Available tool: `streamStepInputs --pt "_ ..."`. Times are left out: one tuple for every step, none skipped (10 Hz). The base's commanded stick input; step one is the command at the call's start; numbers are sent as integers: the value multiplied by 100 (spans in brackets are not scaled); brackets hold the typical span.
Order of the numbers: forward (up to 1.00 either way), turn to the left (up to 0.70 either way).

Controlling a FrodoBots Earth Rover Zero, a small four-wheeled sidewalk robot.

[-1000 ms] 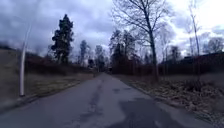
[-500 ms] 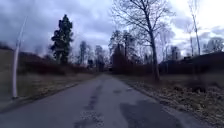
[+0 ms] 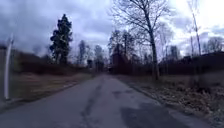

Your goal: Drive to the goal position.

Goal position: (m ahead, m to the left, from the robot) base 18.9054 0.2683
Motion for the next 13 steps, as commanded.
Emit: streamStepInputs --pt "50 0" --pt "50 0" --pt "50 0" --pt "50 0" --pt "50 0" --pt "50 0" --pt "50 0" --pt "50 0" --pt "50 0" --pt "50 0" --pt "50 0" --pt "50 0" --pt "50 0"
